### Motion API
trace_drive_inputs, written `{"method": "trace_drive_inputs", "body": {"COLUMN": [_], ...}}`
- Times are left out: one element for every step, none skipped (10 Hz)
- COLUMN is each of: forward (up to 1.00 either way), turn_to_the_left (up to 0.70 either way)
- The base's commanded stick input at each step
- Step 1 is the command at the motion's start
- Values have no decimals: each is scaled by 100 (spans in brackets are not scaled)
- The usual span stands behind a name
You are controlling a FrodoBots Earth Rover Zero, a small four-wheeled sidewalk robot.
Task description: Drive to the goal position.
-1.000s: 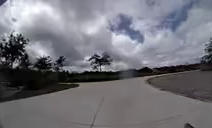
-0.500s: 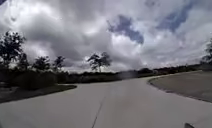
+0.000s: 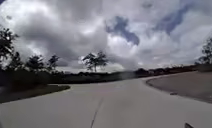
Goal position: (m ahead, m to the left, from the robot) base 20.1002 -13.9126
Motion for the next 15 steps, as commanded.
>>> {"method": "trace_drive_inputs", "body": {"forward": [69, 69, 69, 69, 69, 69, 69, 69, 69, 69, 69, 69, 69, 69, 69], "turn_to_the_left": [1, 1, -1, -8, -11, -11, -11, -11, -11, -11, -5, 0, 1, 1, 1]}}
